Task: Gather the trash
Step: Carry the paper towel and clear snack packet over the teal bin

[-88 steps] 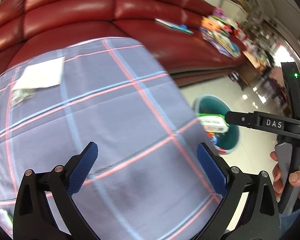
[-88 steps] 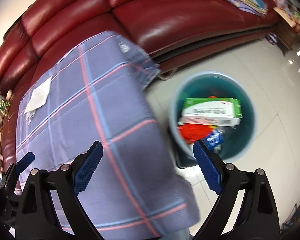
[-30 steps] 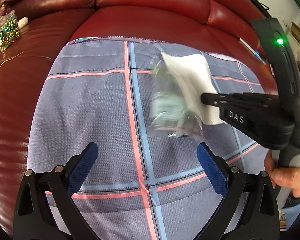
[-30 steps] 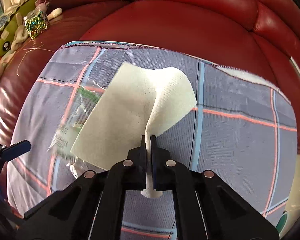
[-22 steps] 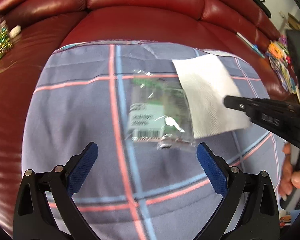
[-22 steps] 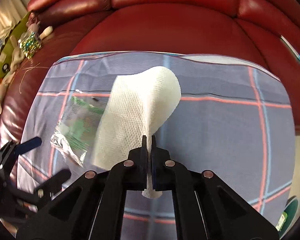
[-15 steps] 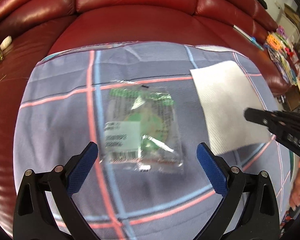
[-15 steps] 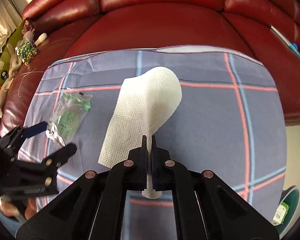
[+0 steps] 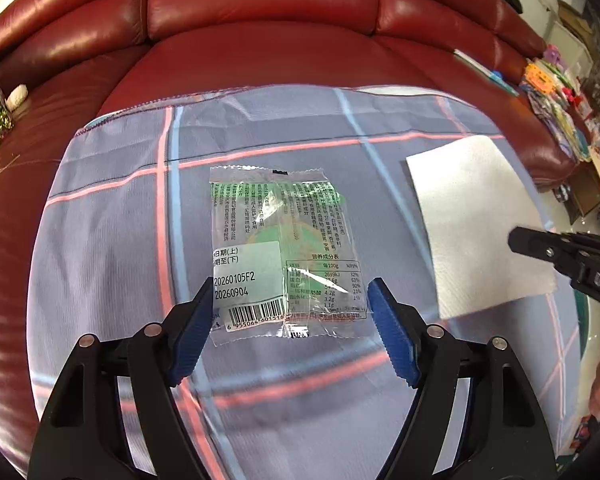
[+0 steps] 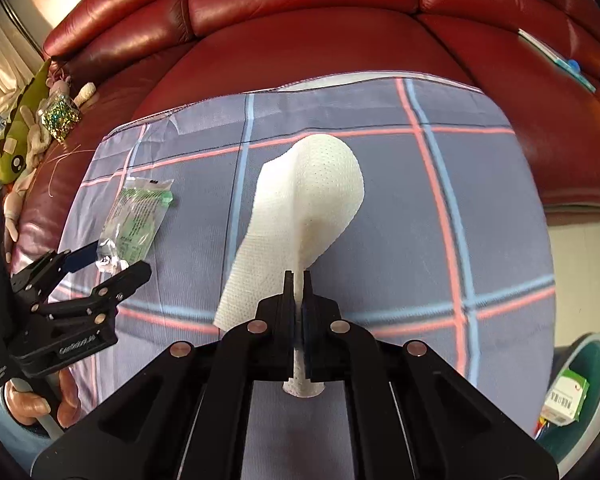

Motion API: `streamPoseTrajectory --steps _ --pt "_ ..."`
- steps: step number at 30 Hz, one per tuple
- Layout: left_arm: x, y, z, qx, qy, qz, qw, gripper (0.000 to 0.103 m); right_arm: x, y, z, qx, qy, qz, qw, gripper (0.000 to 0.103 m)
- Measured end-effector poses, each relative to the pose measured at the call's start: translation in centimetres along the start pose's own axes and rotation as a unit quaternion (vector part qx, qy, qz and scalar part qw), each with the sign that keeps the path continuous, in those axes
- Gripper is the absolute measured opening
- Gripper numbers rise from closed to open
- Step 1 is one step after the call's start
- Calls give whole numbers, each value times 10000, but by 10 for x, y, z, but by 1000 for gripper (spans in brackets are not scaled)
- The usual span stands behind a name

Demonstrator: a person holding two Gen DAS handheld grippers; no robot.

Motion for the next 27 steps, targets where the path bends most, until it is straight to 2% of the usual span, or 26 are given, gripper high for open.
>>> streamPoseTrajectory --steps 6,13,20,27 --pt "37 15 37 -105 274 102 9995 76 42 14 19 -158 54 198 9997 3" --pt "82 43 106 -283 858 139 9958 76 98 37 55 -421 187 472 9978 3" --pt "111 56 176 -672 1267 183 9895 76 157 63 114 -848 446 794 9922 3" --pt "121 68 255 -1153 1655 152 9793 76 206 91 186 -1263 852 1012 9831 3"
Point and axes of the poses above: each gripper's, at about its wrist camera, not at the fingertips, and x roughly against the way its jaws point, z to its right, y to its underside, the point moved 9 cm from there along -x, roughly the way its jaws point, and after that the axes turned 12 degrees about z, right-handed, at the moved point
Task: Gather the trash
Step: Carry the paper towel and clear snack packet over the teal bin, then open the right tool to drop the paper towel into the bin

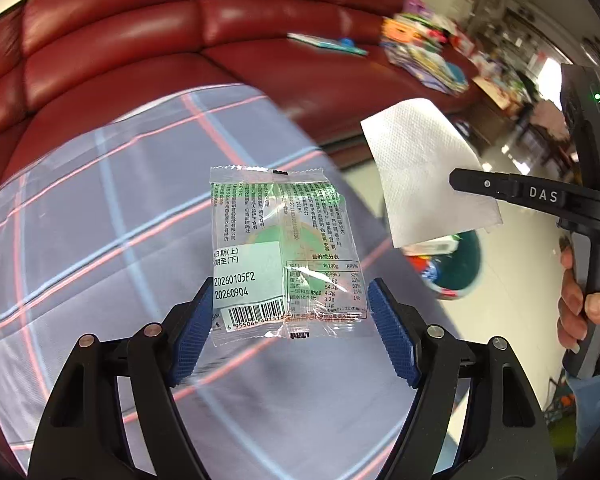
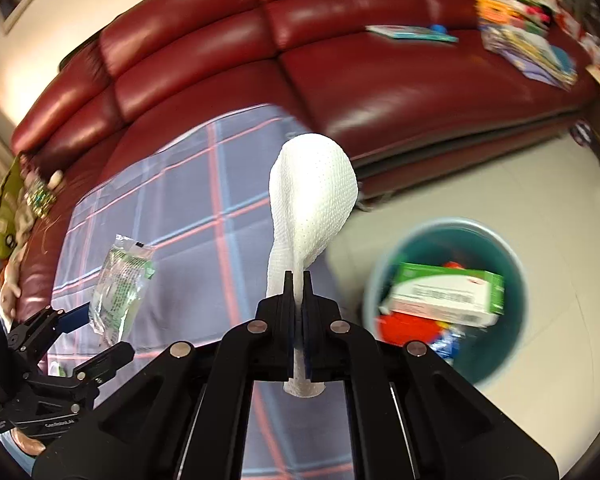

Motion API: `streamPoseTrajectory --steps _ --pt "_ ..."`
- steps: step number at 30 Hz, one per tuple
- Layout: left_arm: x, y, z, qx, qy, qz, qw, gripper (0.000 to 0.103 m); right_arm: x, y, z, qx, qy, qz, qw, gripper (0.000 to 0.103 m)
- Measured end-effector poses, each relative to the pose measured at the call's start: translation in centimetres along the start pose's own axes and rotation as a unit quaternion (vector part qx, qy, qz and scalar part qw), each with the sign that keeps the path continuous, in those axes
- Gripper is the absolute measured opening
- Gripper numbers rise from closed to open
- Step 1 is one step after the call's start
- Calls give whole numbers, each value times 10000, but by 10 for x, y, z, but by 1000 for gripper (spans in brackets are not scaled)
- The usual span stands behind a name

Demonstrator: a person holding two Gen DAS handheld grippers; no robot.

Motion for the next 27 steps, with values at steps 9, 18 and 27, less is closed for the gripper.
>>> streamPoseTrajectory --steps 9,18,27 --pt "-43 3 92 -509 488 -316 9970 76 18 21 108 -538 490 -24 9973 3" --pt "-89 11 141 -767 652 -673 9926 76 -8 54 162 -917 578 -425 9932 6" --pt "-115 12 160 -778 712 -843 9908 76 -22 58 176 -984 476 -580 9923 19"
Point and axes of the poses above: each gripper's, at about its wrist camera, not at the fingertips, and x roughly against the way its jaws point, z to its right, y to its underside, the point moved 9 cm from there along -x, roughly the way its jaws point, and after that the axes turned 12 degrees about z, right-handed, at the moved point
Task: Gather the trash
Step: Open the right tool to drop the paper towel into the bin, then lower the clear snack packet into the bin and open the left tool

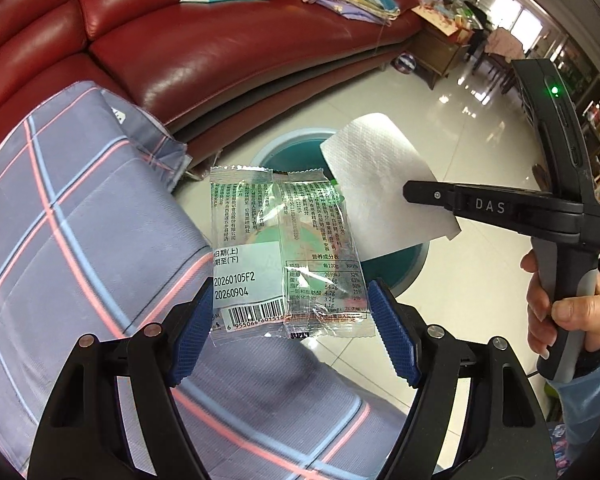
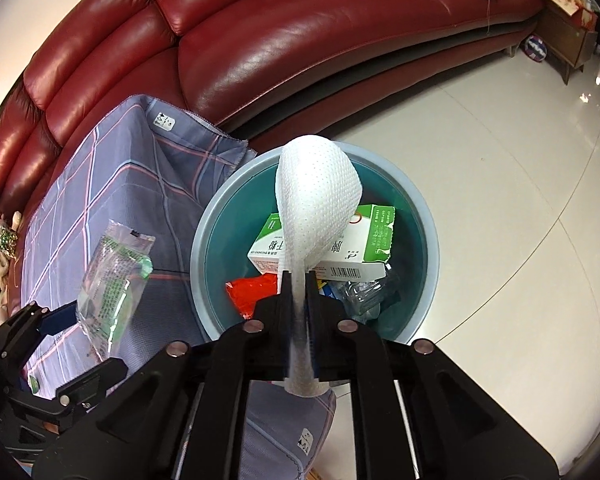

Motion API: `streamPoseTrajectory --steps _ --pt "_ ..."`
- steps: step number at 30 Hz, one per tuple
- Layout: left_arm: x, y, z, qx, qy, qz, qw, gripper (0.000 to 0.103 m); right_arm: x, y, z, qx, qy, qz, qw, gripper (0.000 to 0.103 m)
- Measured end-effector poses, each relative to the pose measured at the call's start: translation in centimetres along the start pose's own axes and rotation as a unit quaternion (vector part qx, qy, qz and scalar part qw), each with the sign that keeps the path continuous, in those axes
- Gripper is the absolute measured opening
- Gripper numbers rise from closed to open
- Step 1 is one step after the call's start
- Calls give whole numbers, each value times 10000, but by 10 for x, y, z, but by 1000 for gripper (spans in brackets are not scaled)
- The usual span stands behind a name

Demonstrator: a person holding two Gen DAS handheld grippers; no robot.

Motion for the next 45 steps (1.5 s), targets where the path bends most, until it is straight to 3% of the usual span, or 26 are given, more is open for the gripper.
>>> streamPoseTrajectory --steps 1,2,8,13,23,42,45 --pt "-1 0 2 1 0 -4 10000 76 0 -1 0 -15 -30 5 10000 35" --pt "-2 0 3 5 10 -8 10000 76 0 -2 0 -6 -38 22 10000 42" --pt "-7 -2 8 -1 26 -18 10000 76 4 -7 0 62 -46 112 9999 55" --pt "-10 -3 9 -33 61 -34 10000 76 10 -10 1 33 -19 181 9998 77" --pt "-30 0 19 -94 197 -171 9996 76 20 -10 22 -164 172 193 9995 86" --pt "-53 -5 38 -29 432 -234 9988 77 32 -11 33 -223 307 208 9991 87" --pt "-56 -7 42 -29 422 -239 9988 81 33 -12 38 -283 360 217 9987 87"
Point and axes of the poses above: each gripper's, at about its wrist camera, not at the fingertips, and x roughly against the way its jaws point, z to its right, y to its underside, the point moved 9 cm from there along -x, roughly the way its jaws point, and after that the axes turned 12 degrees about z, right-handed, at the moved point
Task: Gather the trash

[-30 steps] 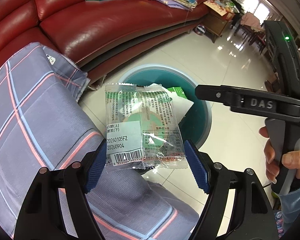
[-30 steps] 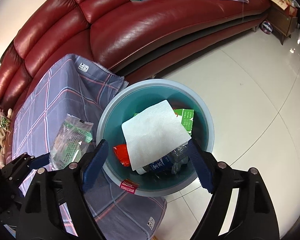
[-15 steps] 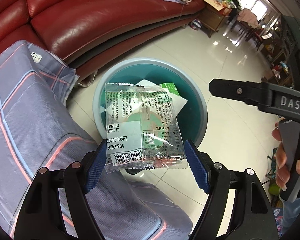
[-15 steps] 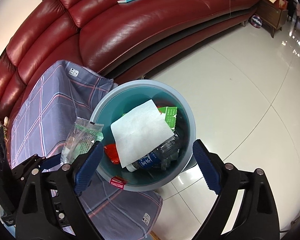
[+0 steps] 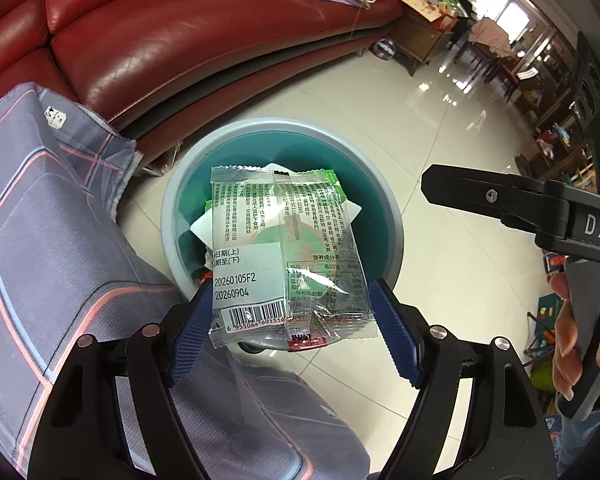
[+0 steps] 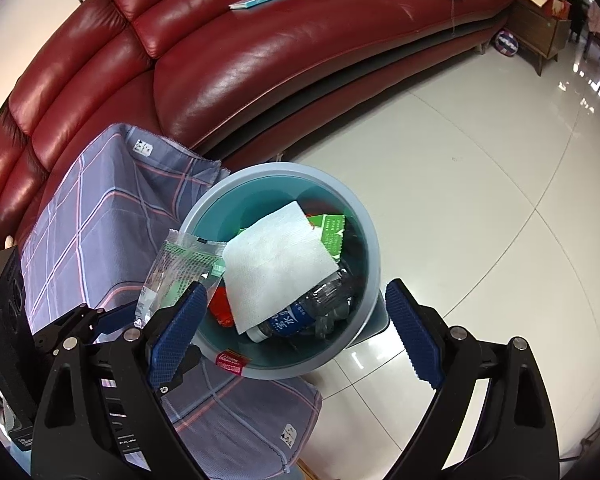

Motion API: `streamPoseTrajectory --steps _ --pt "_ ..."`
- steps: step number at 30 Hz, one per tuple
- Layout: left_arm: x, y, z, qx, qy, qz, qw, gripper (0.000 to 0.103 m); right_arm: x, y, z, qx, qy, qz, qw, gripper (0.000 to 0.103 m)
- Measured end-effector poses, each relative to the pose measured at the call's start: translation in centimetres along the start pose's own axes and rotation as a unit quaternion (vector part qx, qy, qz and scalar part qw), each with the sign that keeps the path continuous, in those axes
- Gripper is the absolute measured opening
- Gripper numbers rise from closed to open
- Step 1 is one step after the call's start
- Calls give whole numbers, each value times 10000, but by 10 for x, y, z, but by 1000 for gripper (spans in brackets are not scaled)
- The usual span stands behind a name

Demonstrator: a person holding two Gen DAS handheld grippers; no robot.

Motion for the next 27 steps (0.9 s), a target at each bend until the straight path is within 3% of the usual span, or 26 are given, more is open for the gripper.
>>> streamPoseTrajectory --steps 1,3,4,10,17,27 --pt "0 -1 1 -18 -24 16 10000 82 0 0 2 -18 14 -6 10000 87" --pt "1 -3 2 -60 -103 41 9999 96 0 0 4 -35 38 -13 10000 87" --pt "2 -4 3 -86 -172 79 9998 99 0 0 5 -36 55 -15 10000 87" --pt "5 -4 2 -260 -474 84 9985 99 -1 2 3 -11 57 -51 10000 91" --pt "13 3 -12 -107 -621 55 9980 99 5 3 -2 30 58 -23 10000 95" --pt "62 10 -38 253 -891 303 9952 99 21 10 -17 123 16 63 9999 96"
Point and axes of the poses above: each gripper's, at about its wrist camera, not at the fingertips, and x roughly against the way its jaws point, z to its right, y to its underside, the point moved 9 cm from there along -x, roughly the way its jaws point, and after that the axes turned 12 degrees about z, right-handed, at the moved point
